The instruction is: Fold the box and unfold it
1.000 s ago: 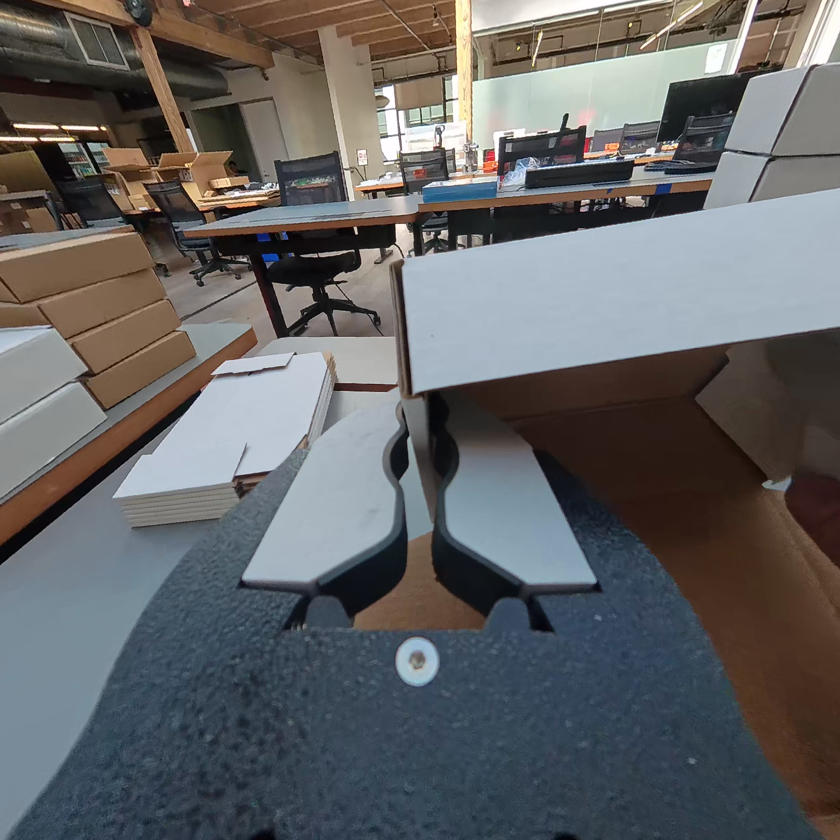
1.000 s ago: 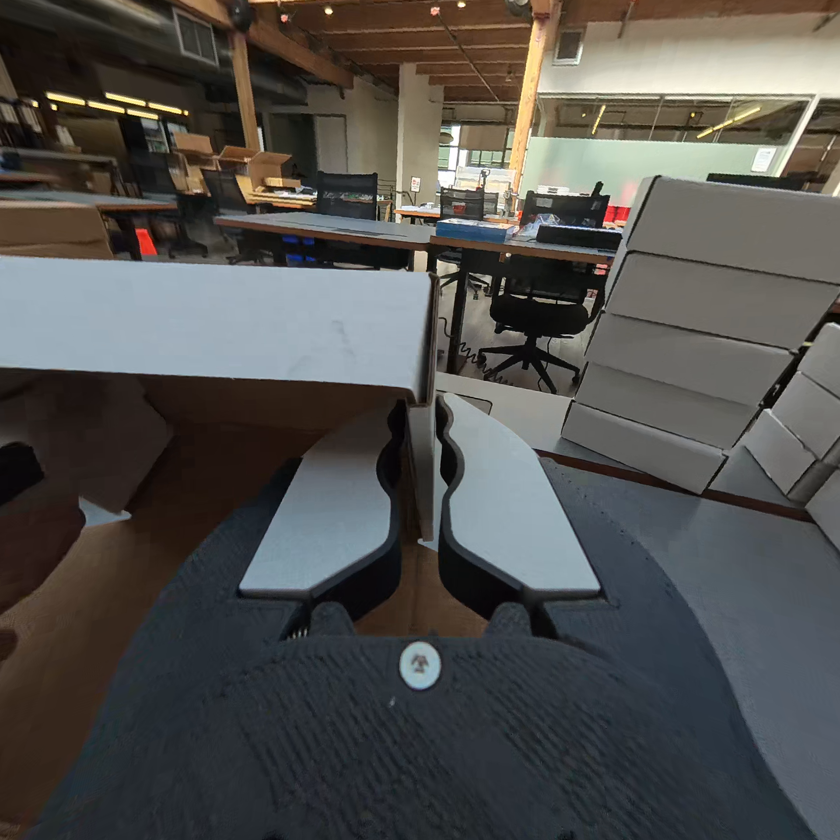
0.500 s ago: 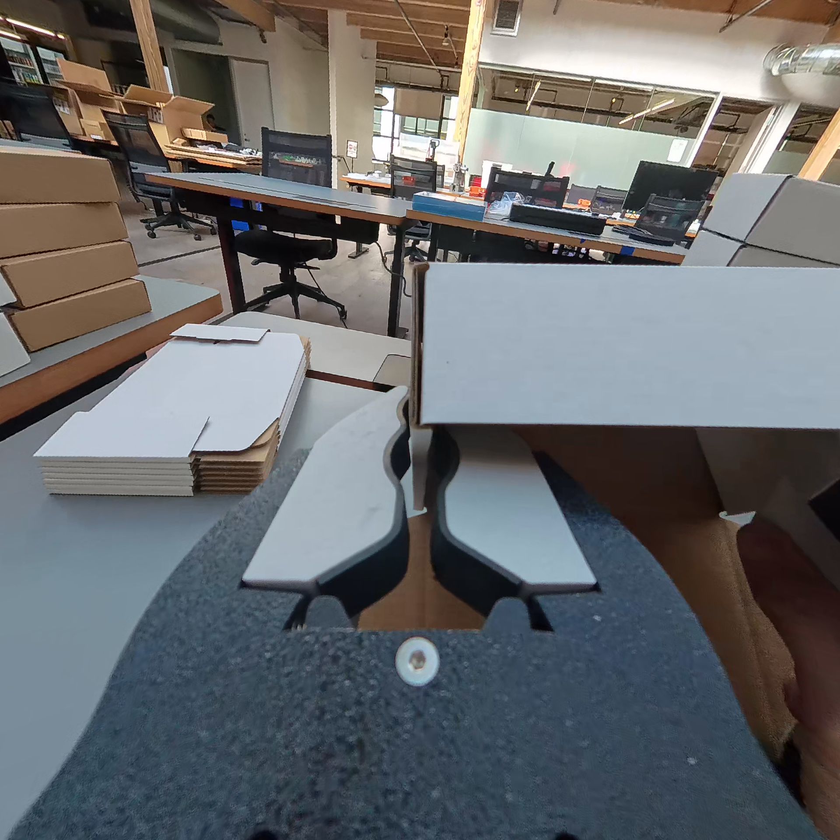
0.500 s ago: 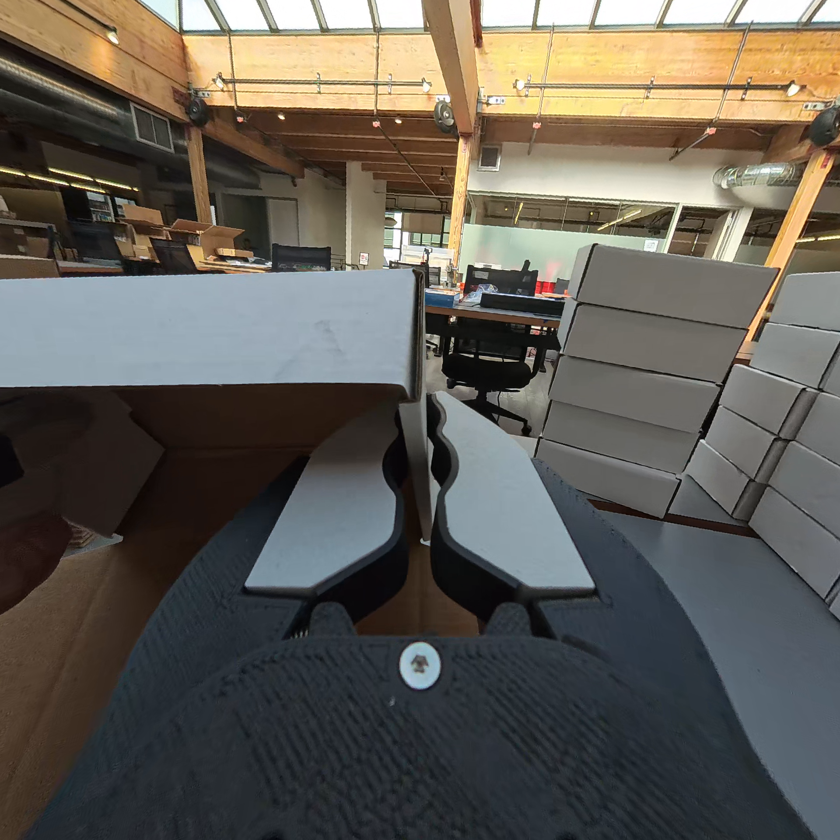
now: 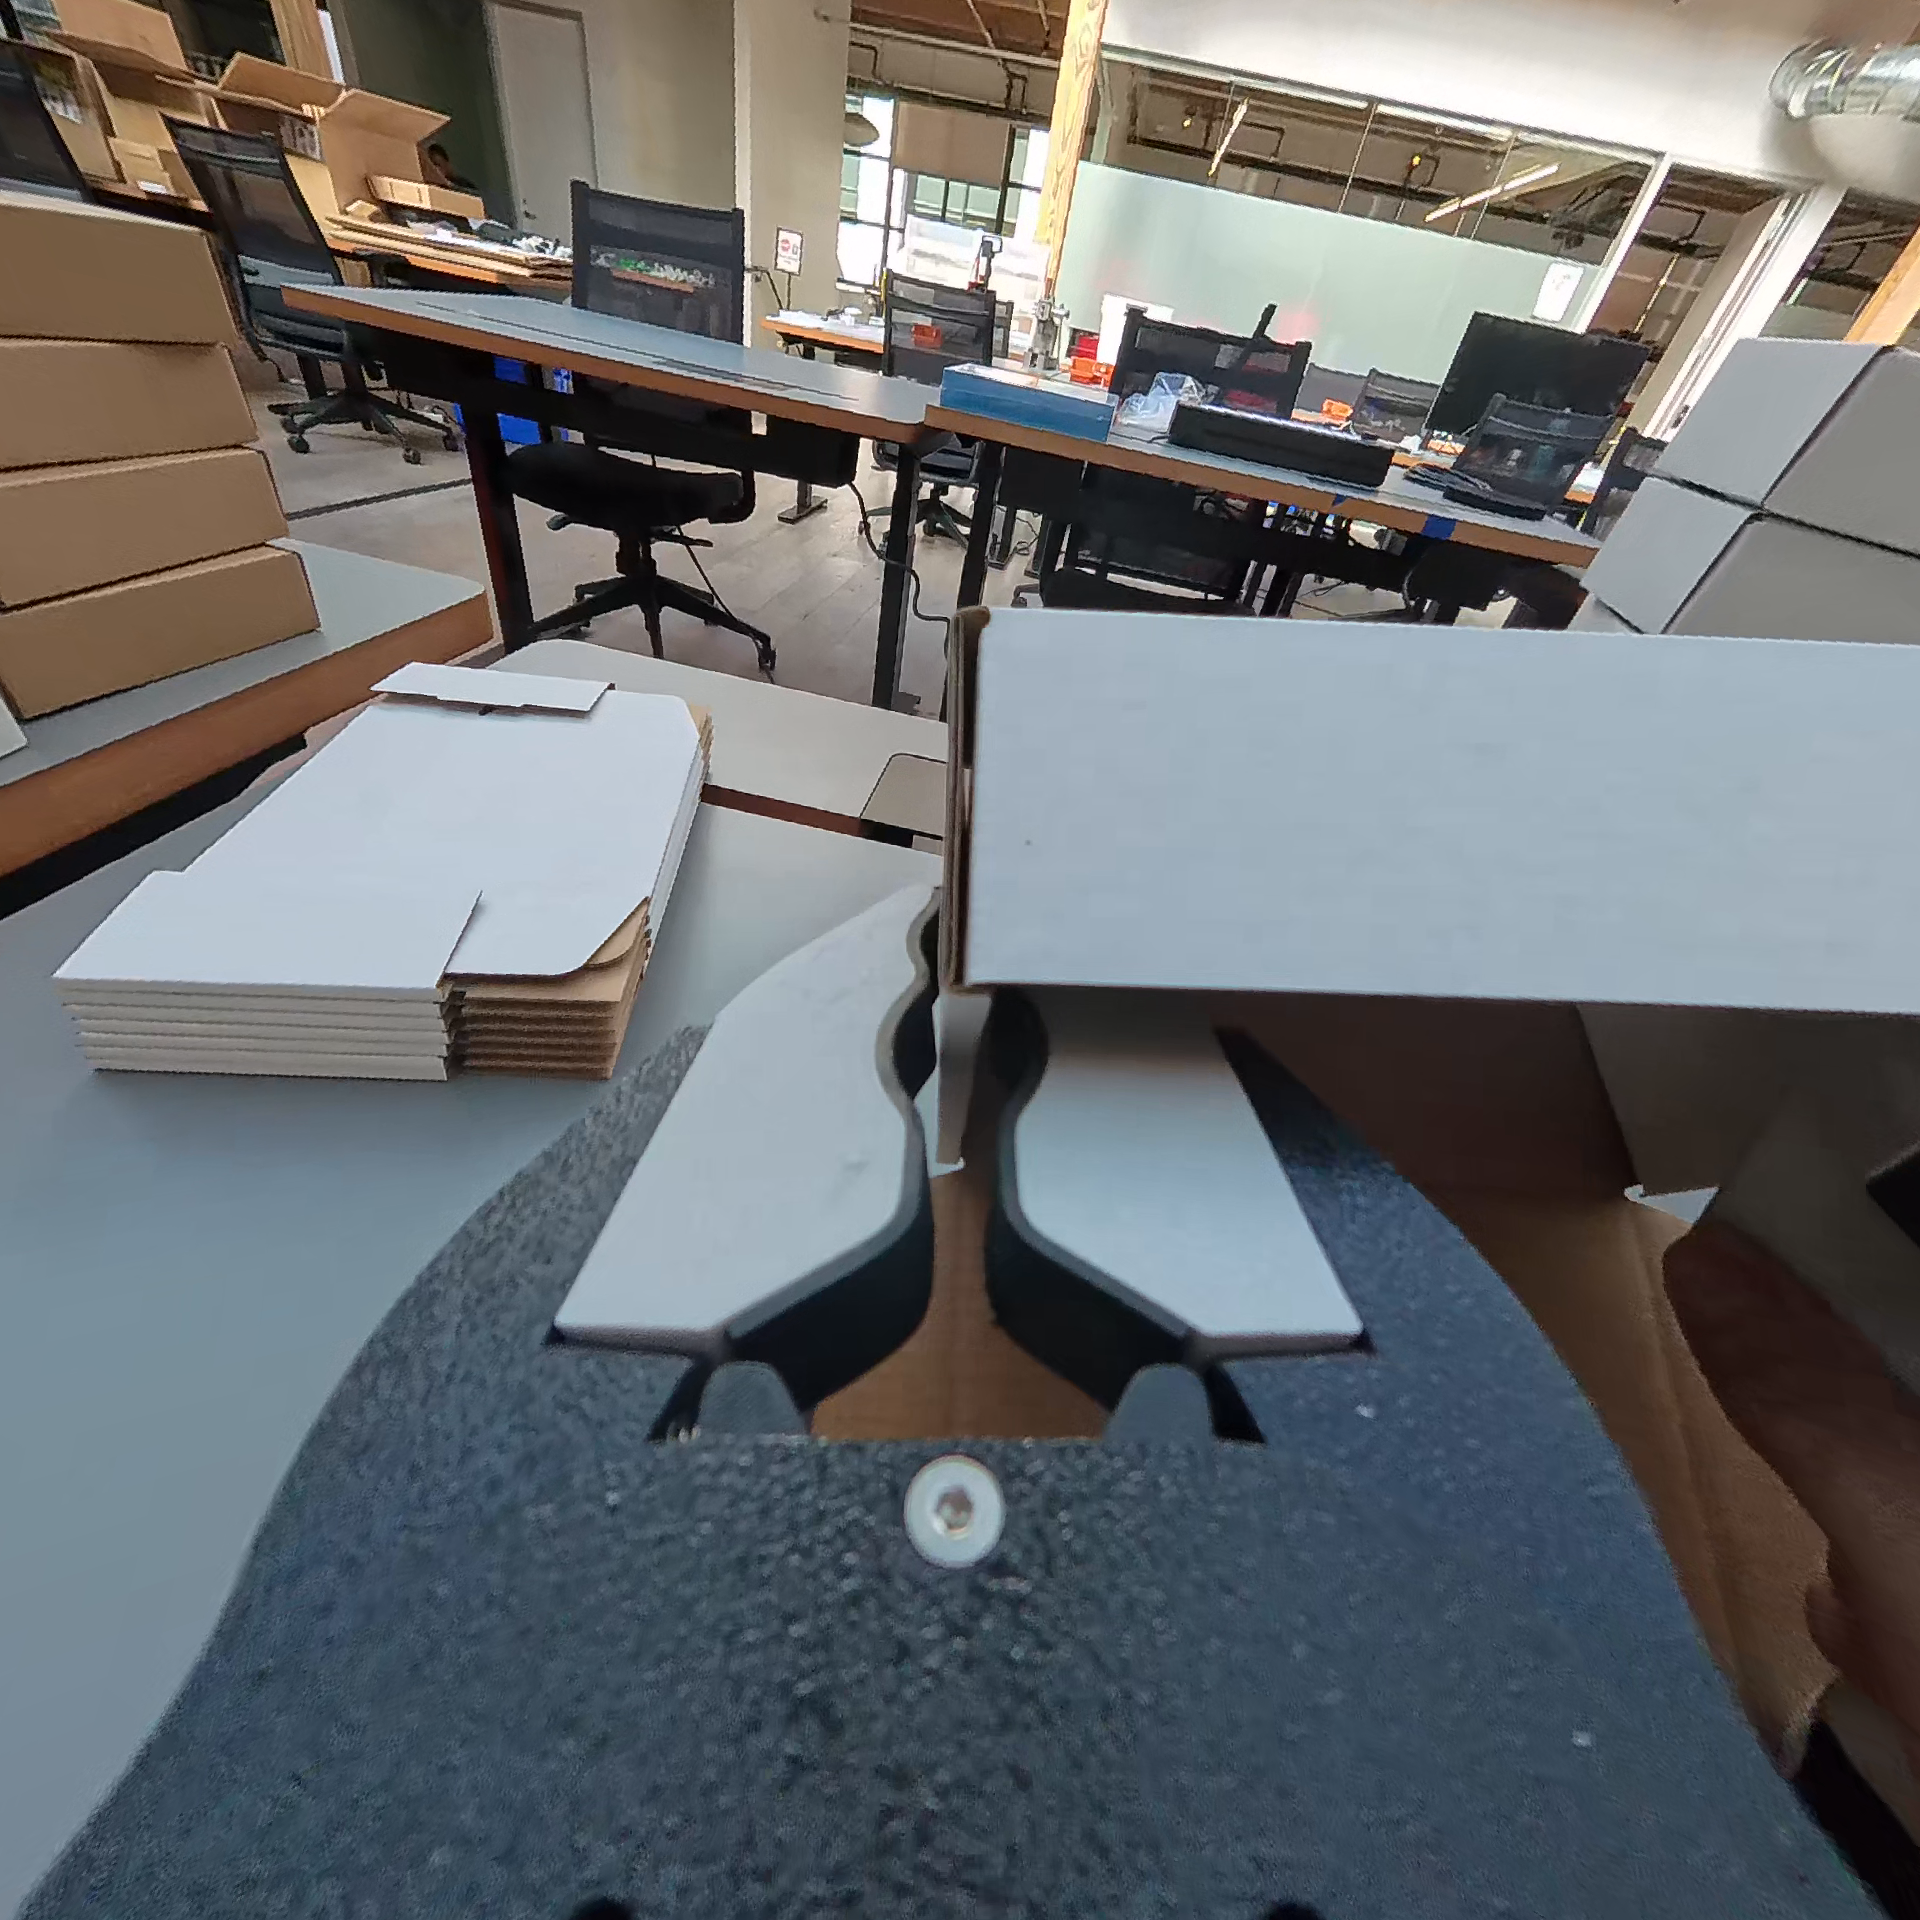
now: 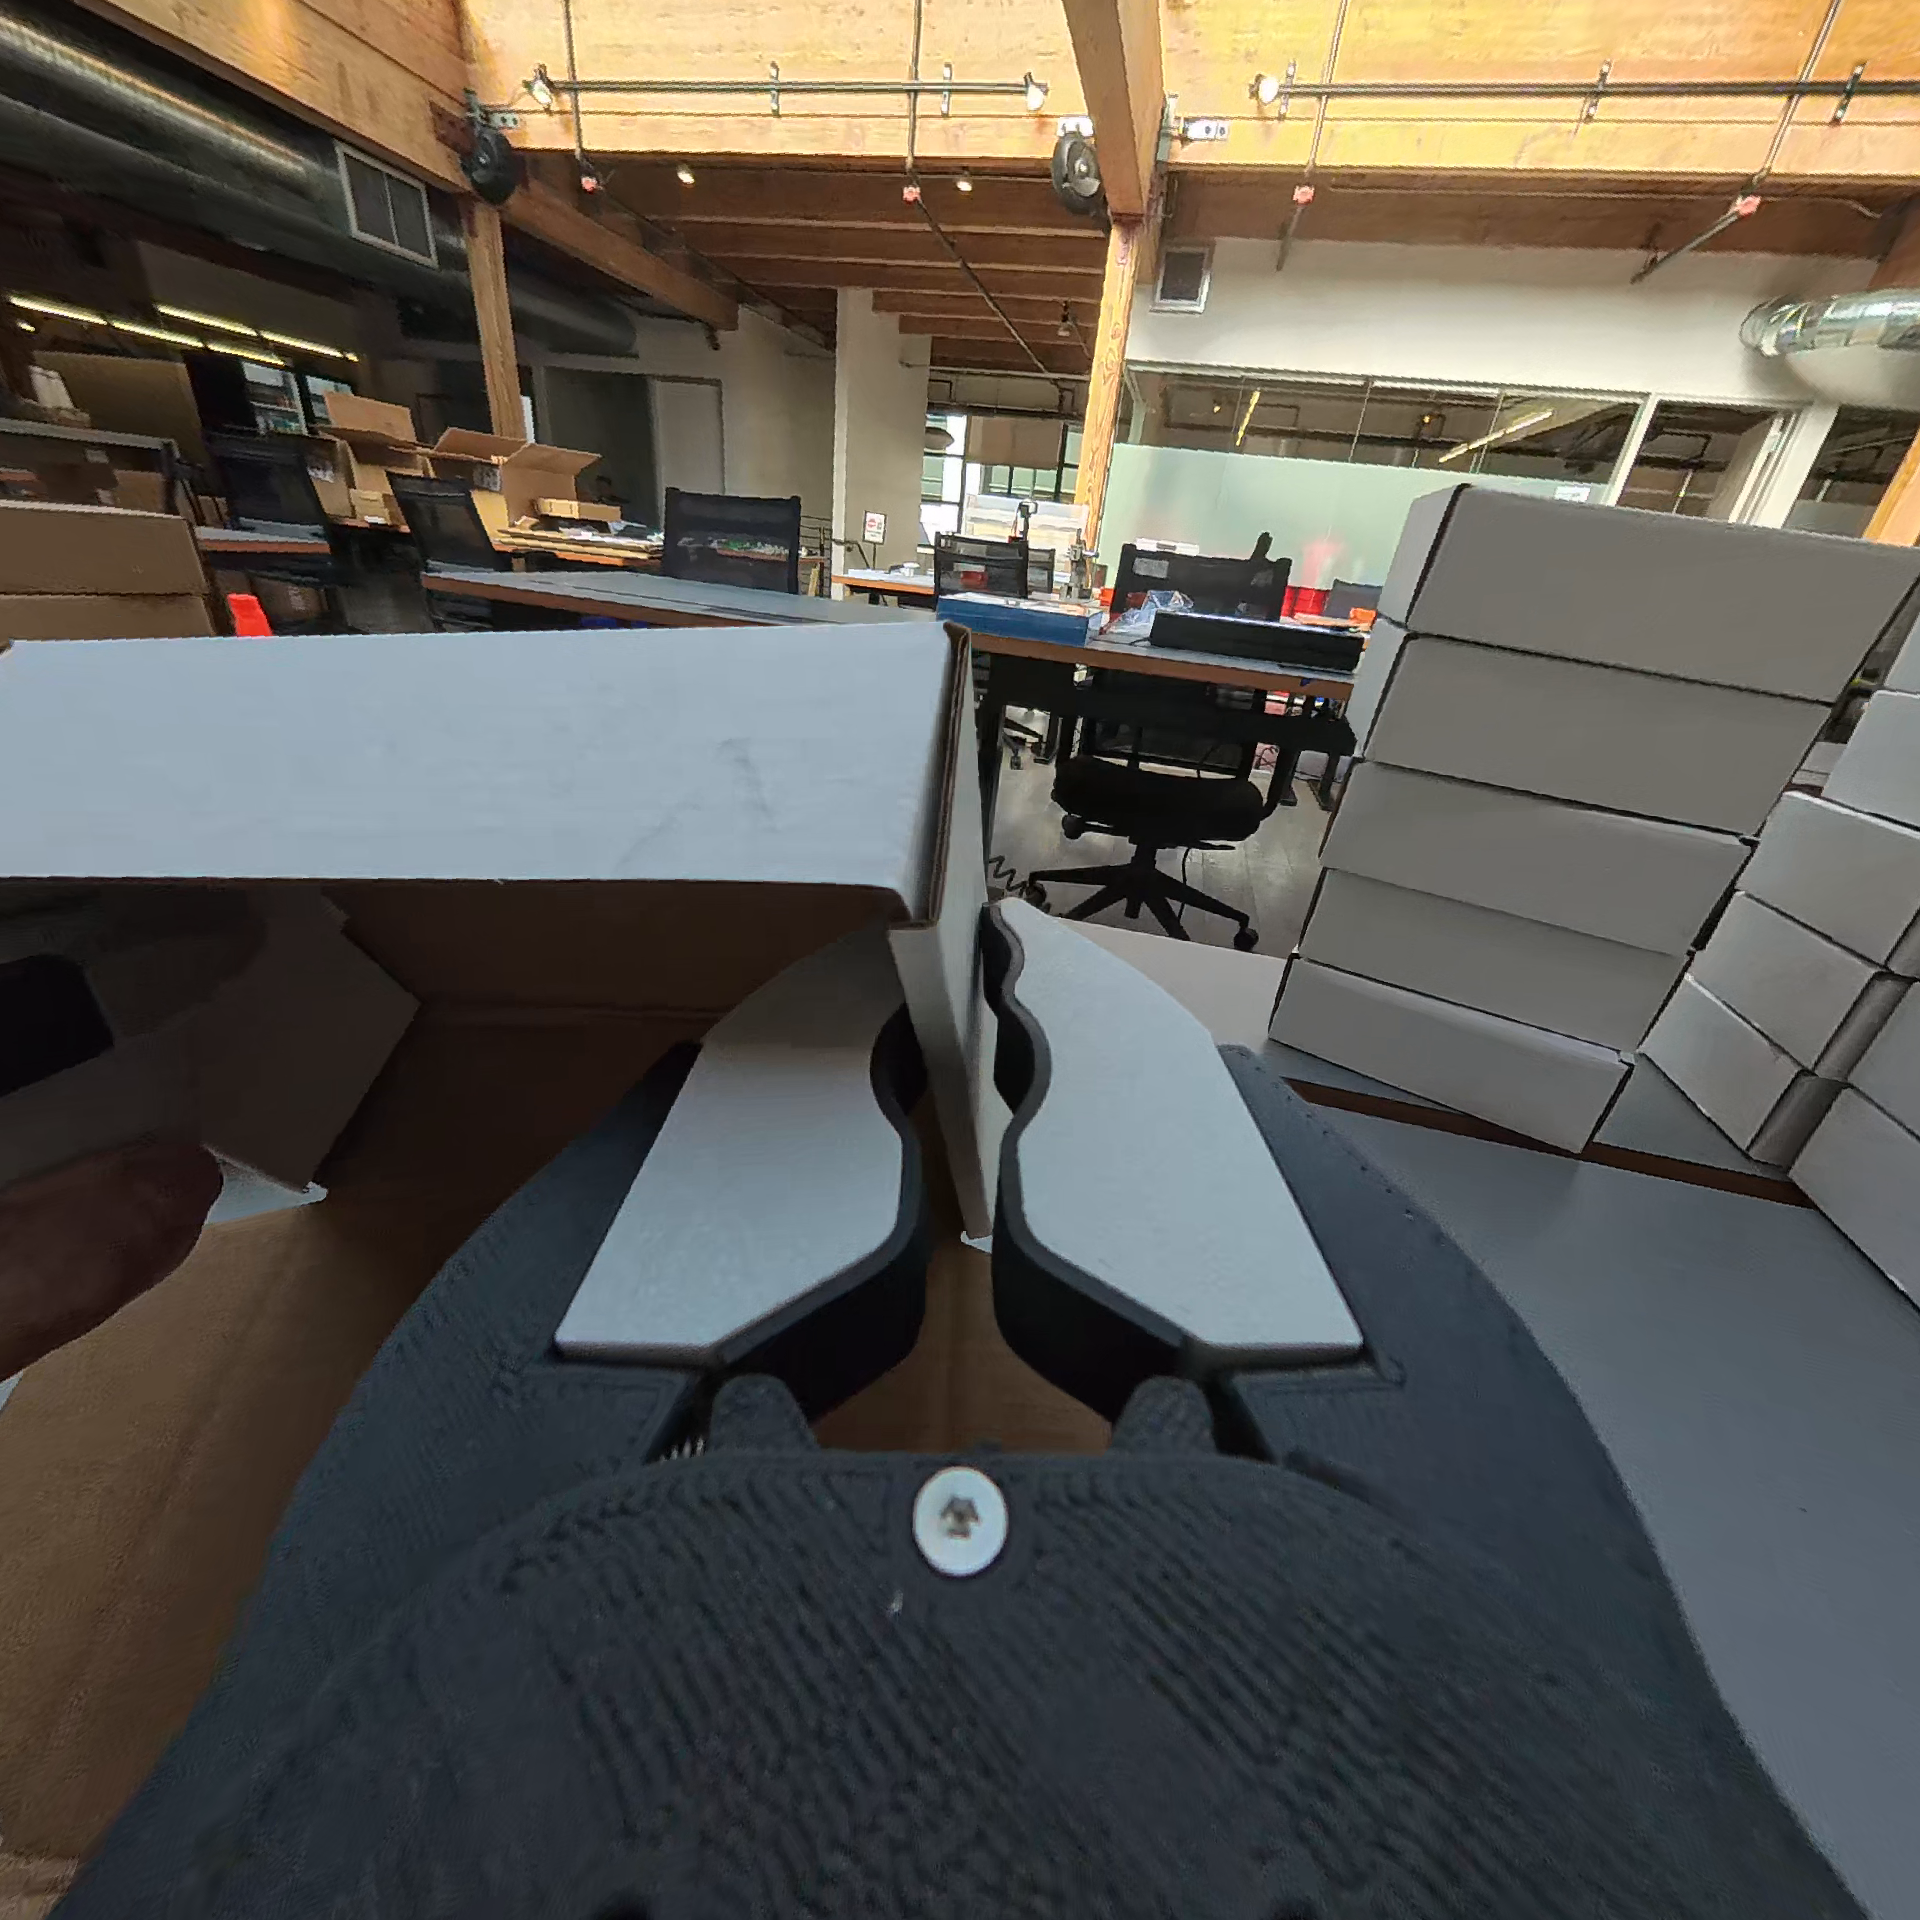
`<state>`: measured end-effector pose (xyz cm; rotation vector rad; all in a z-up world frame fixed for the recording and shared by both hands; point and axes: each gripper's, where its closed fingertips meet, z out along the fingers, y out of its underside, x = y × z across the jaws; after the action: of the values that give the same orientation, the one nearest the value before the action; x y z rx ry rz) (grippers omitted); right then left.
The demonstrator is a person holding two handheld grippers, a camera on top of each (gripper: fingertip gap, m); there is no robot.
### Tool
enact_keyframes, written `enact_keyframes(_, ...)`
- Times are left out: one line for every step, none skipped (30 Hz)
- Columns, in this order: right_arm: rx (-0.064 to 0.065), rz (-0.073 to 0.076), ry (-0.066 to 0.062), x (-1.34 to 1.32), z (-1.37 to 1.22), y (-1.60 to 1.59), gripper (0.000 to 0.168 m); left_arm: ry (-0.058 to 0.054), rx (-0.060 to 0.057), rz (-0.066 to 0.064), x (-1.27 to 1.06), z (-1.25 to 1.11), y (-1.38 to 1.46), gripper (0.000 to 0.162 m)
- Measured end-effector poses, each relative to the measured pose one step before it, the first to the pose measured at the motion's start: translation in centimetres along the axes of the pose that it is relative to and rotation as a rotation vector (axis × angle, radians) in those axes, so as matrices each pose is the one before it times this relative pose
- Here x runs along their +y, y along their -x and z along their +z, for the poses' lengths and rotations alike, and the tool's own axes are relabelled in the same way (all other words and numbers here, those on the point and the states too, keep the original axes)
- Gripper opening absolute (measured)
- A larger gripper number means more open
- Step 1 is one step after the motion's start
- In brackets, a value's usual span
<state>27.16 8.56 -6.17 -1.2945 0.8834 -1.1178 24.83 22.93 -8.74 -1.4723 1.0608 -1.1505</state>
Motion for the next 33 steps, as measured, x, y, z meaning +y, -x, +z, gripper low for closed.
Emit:
enact_keyframes(-0.0217, 0.0173, 0.0116, 0.021, -0.012, 0.011, 0.01, 0.0059, -0.0038, 0.0234, -0.322, 0.115, -0.094, 0.004)
enact_keyframes(-0.0177, 0.0142, 0.0172, 0.136, 0.029, -0.055, 0.011, 0.0085, -0.002, 0.0259, -0.277, 0.166, -0.141, 0.005)
enact_keyframes(-0.017, 0.0174, 0.0222, 0.197, 0.025, -0.076, 0.013, 0.0063, 0.0028, 0.0149, -0.262, 0.179, -0.186, 0.005)
enact_keyframes(-0.0091, 0.0129, -0.0061, -0.156, -0.111, -0.227, 0.014, -0.0008, 0.0134, 0.0097, -0.307, 0.124, -0.342, 0.005)
enact_keyframes(0.0064, -0.0088, 0.0004, -0.067, -0.041, -0.42, 0.012, -0.0001, 0.0089, 0.0247, -0.231, 0.033, -0.395, 0.005)
enact_keyframes(0.0243, -0.031, 0.0218, 0.224, 0.18, -0.565, 0.009, 0.0048, -0.0012, 0.0425, -0.071, 0.016, -0.386, 0.004)
enact_keyframes(0.0295, -0.0276, 0.0003, 0.105, 0.225, -0.575, 0.007, 0.0048, -0.003, 0.034, 0.059, 0.037, -0.396, 0.004)
enact_keyframes(0.012, -0.0001, -0.0049, 0.076, 0.157, -0.388, 0.006, 0.0092, 0.0001, 0.0127, 0.271, 0.093, -0.348, 0.004)
enact_keyframes(0.0008, 0.0205, 0.0056, 0.079, 0.033, -0.288, 0.006, 0.0064, 0.0096, -0.0081, 0.386, 0.145, -0.285, 0.004)
enact_keyframes(0.0036, 0.0014, -0.001, -0.087, -0.082, -0.153, 0.006, -0.0041, 0.0102, -0.0224, 0.289, 0.098, -0.16, 0.004)
enact_keyframes(0.0079, -0.0235, -0.0011, -0.068, -0.069, 0.058, 0.006, -0.0002, -0.0038, -0.0206, 0.242, 0.044, 0.034, 0.004)
enact_keyframes(0.0026, -0.0118, 0.0011, 0.03, -0.025, 0.106, 0.006, 0.0007, -0.0013, -0.0155, 0.164, 0.018, 0.061, 0.004)
enact_keyframes(-0.0057, -0.0035, 0.0081, 0.18, 0.04, 0.051, 0.006, 0.0061, 0.0077, -0.0187, 0.133, 0.061, 0.027, 0.004)
enact_keyframes(-0.0051, -0.0081, -0.0049, 0.058, 0.025, 0.004, 0.008, 0.0011, 0.0068, -0.0129, -0.004, 0.034, -0.005, 0.004)
enact_keyframes(-0.0076, -0.0053, -0.0087, -0.036, -0.026, 0.064, 0.008, 0.0029, 0.0018, -0.0007, -0.073, 0.003, 0.04, 0.004)
enact_keyframes(-0.0245, 0.0141, 0.01, 0.124, 0.012, 0.247, 0.011, 0.0056, -0.0027, 0.005, -0.119, 0.028, 0.187, 0.004)
enact_keyframes(-0.0448, 0.0268, 0.0166, 0.215, 0.049, 0.486, 0.013, 0.009, -0.0027, 0.0007, -0.126, 0.129, 0.319, 0.004)
enact_keyframes(-0.0502, 0.0239, 0.0028, -0.006, -0.031, 0.539, 0.017, 0.0094, 0.0014, -0.0047, -0.156, 0.209, 0.355, 0.005)
enact_keyframes(-0.0504, 0.0119, -0.0175, -0.363, -0.206, 0.577, 0.025, 0.003, -0.0077, -0.0009, -0.324, 0.203, 0.468, 0.005)
enact_keyframes(-0.0366, 0.003, -0.0256, -0.631, -0.378, 0.409, 0.044, 0.0043, -0.0042, 0.0137, -0.433, 0.198, 0.412, 0.005)
enact_keyframes(-0.0252, -0.011, -0.0193, -0.678, -0.548, 0.204, 0.06, 0.0025, 0.0007, 0.0209, -0.574, 0.219, 0.324, 0.005)
enact_keyframes(-0.0306, -0.0195, -0.013, -0.657, -0.688, 0.131, 0.064, 0.0013, 0.0001, 0.0391, -0.724, 0.21, 0.317, 0.005)
enact_keyframes(-0.0367, -0.0114, -0.0079, -0.639, -0.758, 0.055, 0.068, -0.0013, 0.0015, 0.0526, -0.867, 0.204, 0.322, 0.005)
enact_keyframes(-0.041, 0.001, -0.0004, -0.611, -0.829, -0.028, 0.076, 0.0044, 0.0119, 0.057, -0.856, 0.219, 0.22, 0.005)
enact_keyframes(-0.0292, 0.0084, -0.0041, -0.707, -0.909, -0.303, 0.082, 0.016, 0.0246, 0.0593, -0.771, 0.235, 0.074, 0.005)
enact_keyframes(-0.0212, 0.0079, -0.0178, -0.829, -1.008, -0.454, 0.083, 0.0102, 0.0259, 0.0603, -0.875, 0.169, 0.049, 0.005)
enact_keyframes(-0.0229, 0.0126, -0.0281, -0.904, -1.055, -0.446, 0.083, 0.019, 0.0486, 0.0641, -0.78, 0.152, -0.278, 0.005)
enact_keyframes(-0.0299, 0.0142, -0.026, -0.826, -1.034, -0.316, 0.084, 0.0409, 0.0789, 0.0632, -0.507, 0.155, -0.717, 0.005)
enact_keyframes(-0.0276, 0.012, -0.0196, -0.667, -0.974, -0.315, 0.084, 0.0378, 0.0788, 0.0584, -0.501, 0.09, -0.792, 0.005)
enact_keyframes(-0.0203, 0.0082, -0.0108, -0.447, -0.873, -0.35, 0.084, 0.0382, 0.0789, 0.0656, -0.445, 0.029, -0.893, 0.005)
enact_keyframes(-0.0203, 0.0013, -0.0041, -0.278, -0.791, -0.256, 0.085, 0.0486, 0.0712, 0.0647, -0.284, 0.004, -0.874, 0.005)
enact_keyframes(-0.0176, -0.0055, 0.0026, -0.069, -0.718, -0.181, 0.085, 0.0529, 0.0629, 0.0622, -0.18, -0.003, -0.842, 0.005)
enact_keyframes(-0.0122, -0.0084, 0.0049, 0.1, -0.619, -0.17, 0.086, 0.0615, 0.0676, 0.0656, -0.051, 0.028, -0.959, 0.005)
